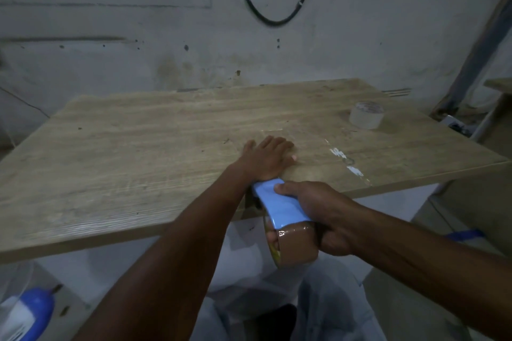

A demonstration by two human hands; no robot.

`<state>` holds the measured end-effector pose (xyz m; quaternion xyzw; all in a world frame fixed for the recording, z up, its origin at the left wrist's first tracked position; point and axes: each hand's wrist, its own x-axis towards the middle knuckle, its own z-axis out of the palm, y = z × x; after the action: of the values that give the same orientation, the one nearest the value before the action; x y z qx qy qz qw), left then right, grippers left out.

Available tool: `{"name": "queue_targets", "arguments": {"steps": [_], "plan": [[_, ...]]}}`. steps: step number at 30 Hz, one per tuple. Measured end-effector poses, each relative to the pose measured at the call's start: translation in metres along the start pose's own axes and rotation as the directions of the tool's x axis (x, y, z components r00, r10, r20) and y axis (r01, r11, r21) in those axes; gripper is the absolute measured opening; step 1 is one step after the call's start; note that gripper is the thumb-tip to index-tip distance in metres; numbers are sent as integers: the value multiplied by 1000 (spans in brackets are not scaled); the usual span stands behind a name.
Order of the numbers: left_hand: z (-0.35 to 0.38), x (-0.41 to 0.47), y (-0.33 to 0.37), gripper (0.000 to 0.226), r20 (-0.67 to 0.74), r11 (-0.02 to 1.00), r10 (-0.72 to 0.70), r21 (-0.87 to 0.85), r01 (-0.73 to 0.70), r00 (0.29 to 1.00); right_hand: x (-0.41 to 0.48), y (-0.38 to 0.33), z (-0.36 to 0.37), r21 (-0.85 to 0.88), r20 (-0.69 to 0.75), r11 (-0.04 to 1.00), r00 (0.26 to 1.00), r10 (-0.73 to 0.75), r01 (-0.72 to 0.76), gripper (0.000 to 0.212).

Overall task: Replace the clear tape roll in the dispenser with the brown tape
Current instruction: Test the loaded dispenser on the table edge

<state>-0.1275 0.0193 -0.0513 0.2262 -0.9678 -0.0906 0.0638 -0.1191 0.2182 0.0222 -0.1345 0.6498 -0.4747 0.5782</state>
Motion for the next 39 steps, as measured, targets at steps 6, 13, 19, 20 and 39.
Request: {"name": "queue_targets", "arguments": {"steps": [6,13,19,20,39], "plan": [[2,-5,2,55,-49,1000,-3,4,4,999,-7,11,-2,9,23,1000,1000,9,-9,39],[0,-10,7,56,-78,999,-38,-9,37,996,-13,30,-7,2,11,1000,1000,-24,24,37],[1,-26,19,69,25,997,-58,-41,59,998,-10,29,-9,28,54,999,998,40,-41,39],[1,-28,20,69,28,997,-59,-42,61,998,-10,29,-9,39,52,998,997,48,-50,39],[3,-36,22,61,-41,999,-33,12,33,999,-23,53,-9,82,-27,996,999,-35,38,36]]}}
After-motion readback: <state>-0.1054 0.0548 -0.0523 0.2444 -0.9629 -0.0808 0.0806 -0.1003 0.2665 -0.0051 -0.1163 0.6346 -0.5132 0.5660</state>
